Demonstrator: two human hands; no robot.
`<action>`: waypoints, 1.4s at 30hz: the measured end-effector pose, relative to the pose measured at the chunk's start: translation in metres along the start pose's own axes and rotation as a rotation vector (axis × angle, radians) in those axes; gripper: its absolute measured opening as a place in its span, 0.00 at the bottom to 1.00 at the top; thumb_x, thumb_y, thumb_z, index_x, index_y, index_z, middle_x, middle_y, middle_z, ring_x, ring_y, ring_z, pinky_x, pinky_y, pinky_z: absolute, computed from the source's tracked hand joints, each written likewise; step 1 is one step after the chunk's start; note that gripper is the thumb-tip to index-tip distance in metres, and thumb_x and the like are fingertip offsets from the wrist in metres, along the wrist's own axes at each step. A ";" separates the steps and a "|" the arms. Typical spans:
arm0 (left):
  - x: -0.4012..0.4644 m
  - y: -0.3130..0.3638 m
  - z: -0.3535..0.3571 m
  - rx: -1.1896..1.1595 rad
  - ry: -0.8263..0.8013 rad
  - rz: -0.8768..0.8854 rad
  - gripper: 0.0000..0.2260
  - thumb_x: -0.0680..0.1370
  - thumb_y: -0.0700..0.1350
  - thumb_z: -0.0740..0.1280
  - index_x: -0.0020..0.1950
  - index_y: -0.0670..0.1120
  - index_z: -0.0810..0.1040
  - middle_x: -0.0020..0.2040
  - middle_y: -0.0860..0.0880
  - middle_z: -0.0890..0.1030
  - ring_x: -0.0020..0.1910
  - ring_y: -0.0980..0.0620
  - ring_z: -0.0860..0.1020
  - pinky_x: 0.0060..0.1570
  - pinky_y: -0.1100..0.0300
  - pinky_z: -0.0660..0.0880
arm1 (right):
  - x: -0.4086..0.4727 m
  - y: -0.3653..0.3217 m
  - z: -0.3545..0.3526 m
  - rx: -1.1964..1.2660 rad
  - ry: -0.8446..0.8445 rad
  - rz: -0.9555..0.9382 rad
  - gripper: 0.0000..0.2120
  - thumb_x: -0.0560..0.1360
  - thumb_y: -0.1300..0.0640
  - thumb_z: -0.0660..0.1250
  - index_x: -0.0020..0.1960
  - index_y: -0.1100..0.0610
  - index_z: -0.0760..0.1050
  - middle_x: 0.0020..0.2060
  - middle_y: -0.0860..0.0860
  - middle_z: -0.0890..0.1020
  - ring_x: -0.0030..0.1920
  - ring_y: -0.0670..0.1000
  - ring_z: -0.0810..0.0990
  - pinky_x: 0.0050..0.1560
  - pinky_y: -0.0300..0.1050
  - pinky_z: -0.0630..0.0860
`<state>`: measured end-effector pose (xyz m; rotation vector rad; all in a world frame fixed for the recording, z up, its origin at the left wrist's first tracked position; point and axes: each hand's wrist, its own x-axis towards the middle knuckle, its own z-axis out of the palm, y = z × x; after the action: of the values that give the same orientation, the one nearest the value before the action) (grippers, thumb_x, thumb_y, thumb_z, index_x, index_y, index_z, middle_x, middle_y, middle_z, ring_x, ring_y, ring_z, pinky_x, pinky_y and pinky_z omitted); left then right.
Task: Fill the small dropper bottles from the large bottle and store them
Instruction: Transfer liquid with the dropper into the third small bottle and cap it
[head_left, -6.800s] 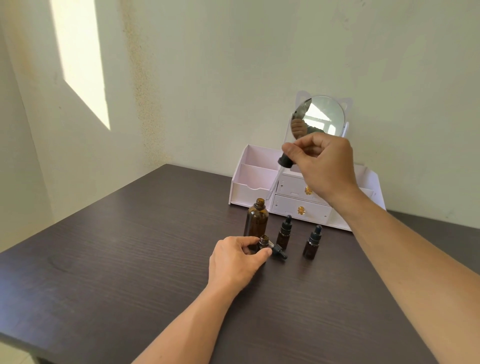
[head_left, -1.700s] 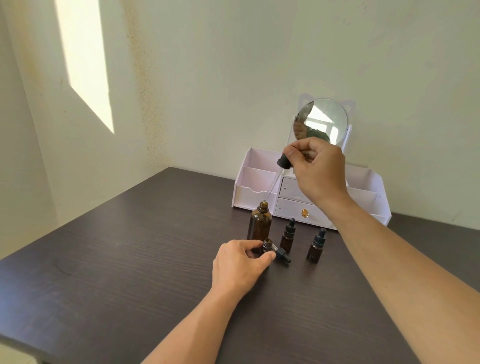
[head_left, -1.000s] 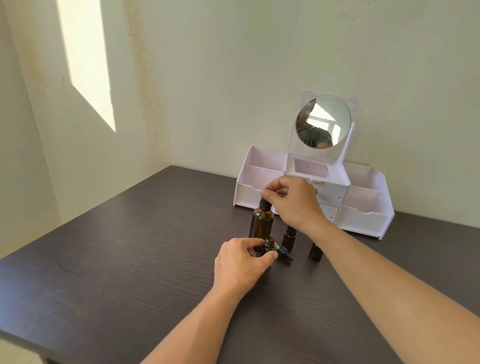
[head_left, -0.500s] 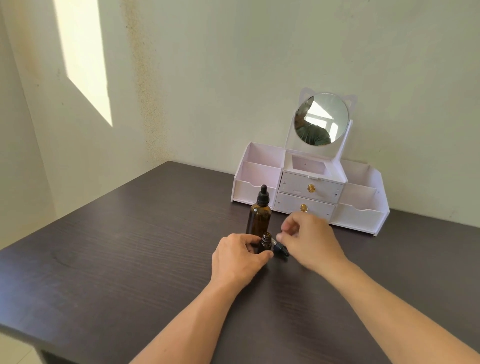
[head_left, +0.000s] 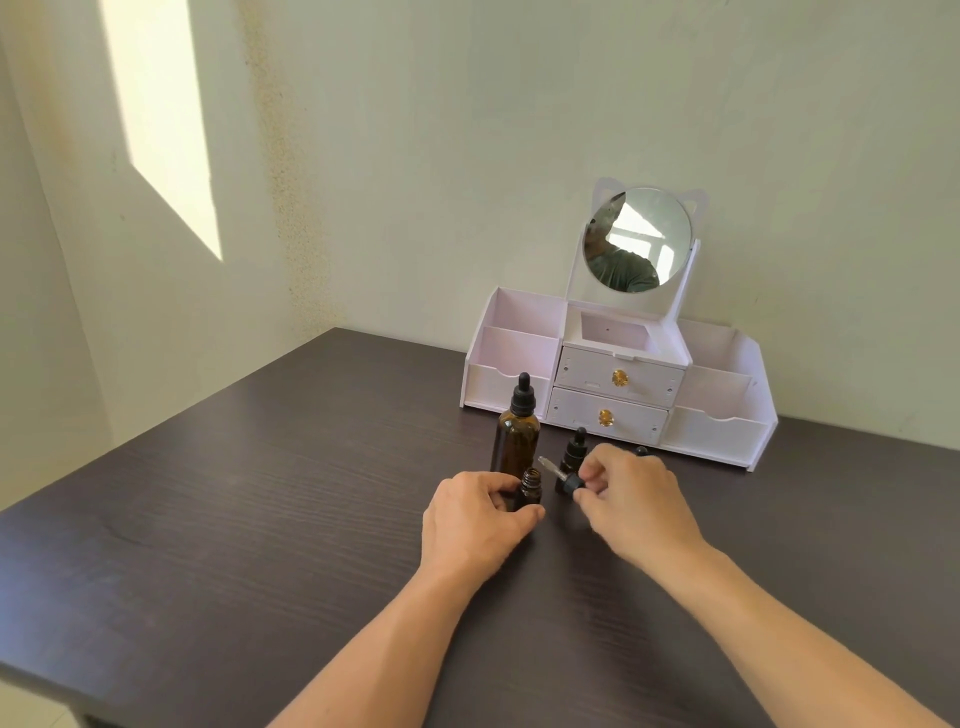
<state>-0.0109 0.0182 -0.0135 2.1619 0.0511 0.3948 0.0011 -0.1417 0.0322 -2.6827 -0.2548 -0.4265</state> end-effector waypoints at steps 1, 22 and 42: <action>0.000 0.000 0.000 -0.003 -0.001 -0.003 0.20 0.72 0.57 0.73 0.62 0.53 0.80 0.30 0.57 0.75 0.30 0.60 0.74 0.31 0.70 0.66 | 0.002 0.001 -0.005 0.027 0.004 0.007 0.05 0.72 0.56 0.71 0.47 0.49 0.77 0.40 0.45 0.82 0.45 0.49 0.80 0.49 0.44 0.77; 0.001 -0.001 0.000 -0.002 0.001 -0.009 0.21 0.71 0.57 0.73 0.62 0.54 0.80 0.31 0.57 0.76 0.32 0.60 0.75 0.32 0.69 0.67 | 0.017 -0.038 -0.055 0.041 -0.048 -0.227 0.08 0.74 0.61 0.67 0.49 0.53 0.83 0.45 0.49 0.83 0.45 0.46 0.78 0.53 0.41 0.73; 0.002 -0.002 0.002 0.005 0.009 -0.009 0.21 0.71 0.58 0.73 0.61 0.54 0.81 0.35 0.57 0.78 0.34 0.59 0.76 0.35 0.67 0.69 | 0.031 -0.047 -0.028 -0.048 -0.220 -0.268 0.09 0.74 0.56 0.69 0.55 0.51 0.79 0.51 0.50 0.83 0.52 0.50 0.80 0.56 0.50 0.77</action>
<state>-0.0083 0.0184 -0.0153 2.1645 0.0667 0.3999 0.0118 -0.1080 0.0841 -2.7523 -0.6813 -0.2157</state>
